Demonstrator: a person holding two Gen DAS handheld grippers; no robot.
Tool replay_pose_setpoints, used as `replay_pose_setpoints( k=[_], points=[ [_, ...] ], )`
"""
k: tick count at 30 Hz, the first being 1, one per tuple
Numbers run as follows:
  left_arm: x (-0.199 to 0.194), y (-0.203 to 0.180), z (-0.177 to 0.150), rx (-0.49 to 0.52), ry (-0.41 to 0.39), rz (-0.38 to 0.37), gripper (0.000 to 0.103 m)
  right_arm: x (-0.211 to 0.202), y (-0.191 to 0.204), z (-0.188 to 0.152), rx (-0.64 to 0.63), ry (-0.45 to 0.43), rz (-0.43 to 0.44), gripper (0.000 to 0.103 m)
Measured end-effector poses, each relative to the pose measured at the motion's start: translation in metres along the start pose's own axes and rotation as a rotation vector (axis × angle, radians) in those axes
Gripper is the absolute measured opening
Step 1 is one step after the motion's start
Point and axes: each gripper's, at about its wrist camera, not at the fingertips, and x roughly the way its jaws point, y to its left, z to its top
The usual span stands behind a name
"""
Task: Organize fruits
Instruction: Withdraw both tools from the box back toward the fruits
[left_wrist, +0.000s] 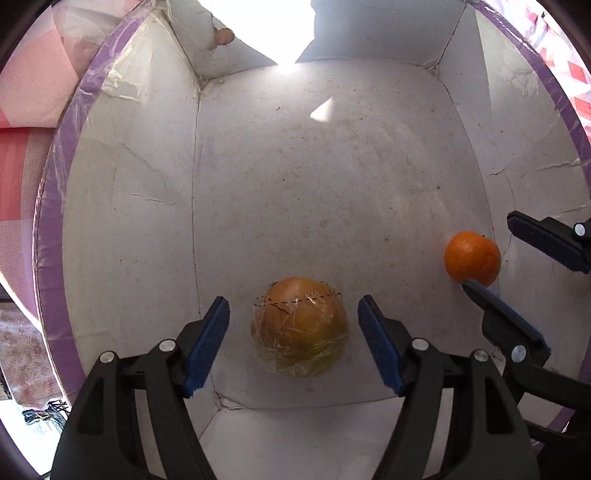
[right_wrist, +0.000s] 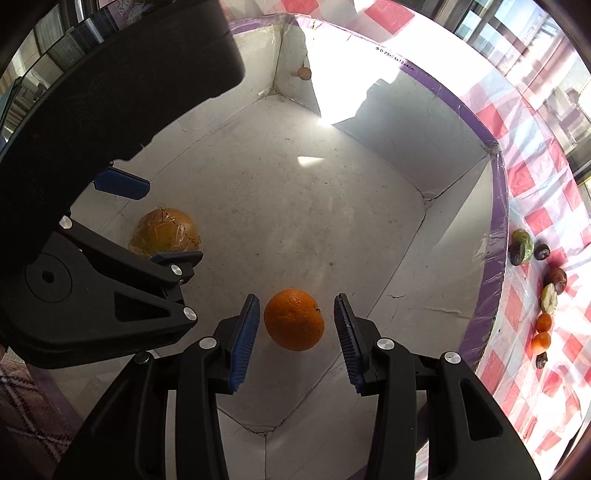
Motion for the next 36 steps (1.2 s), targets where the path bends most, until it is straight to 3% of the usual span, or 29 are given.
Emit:
replay_pose_setpoints(
  k=[3, 6, 9, 12, 21, 36],
  points=[
    [-0.017, 0.001, -0.003, -0.004, -0.081, 0.003, 0.076, -0.009, 0.001, -0.001, -0.003, -0.037, -0.001, 0.056],
    [-0.047, -0.003, -0.004, 0.017, -0.208, 0.056, 0.077, -0.029, -0.006, -0.004, 0.02, -0.103, -0.001, 0.058],
    [-0.096, -0.007, -0.01, -0.011, -0.407, 0.002, 0.094, -0.062, -0.024, -0.014, 0.109, -0.21, 0.015, 0.064],
    [-0.139, -0.022, -0.013, 0.014, -0.543, -0.008, 0.101, -0.094, -0.046, -0.03, 0.213, -0.301, -0.007, 0.072],
    [-0.19, -0.065, -0.009, 0.146, -0.534, 0.017, 0.101, -0.137, -0.099, -0.082, 0.506, -0.336, -0.099, 0.076],
    [-0.232, -0.116, 0.019, 0.219, -0.558, -0.049, 0.101, -0.138, -0.136, -0.123, 0.683, -0.323, -0.144, 0.079]
  ],
)
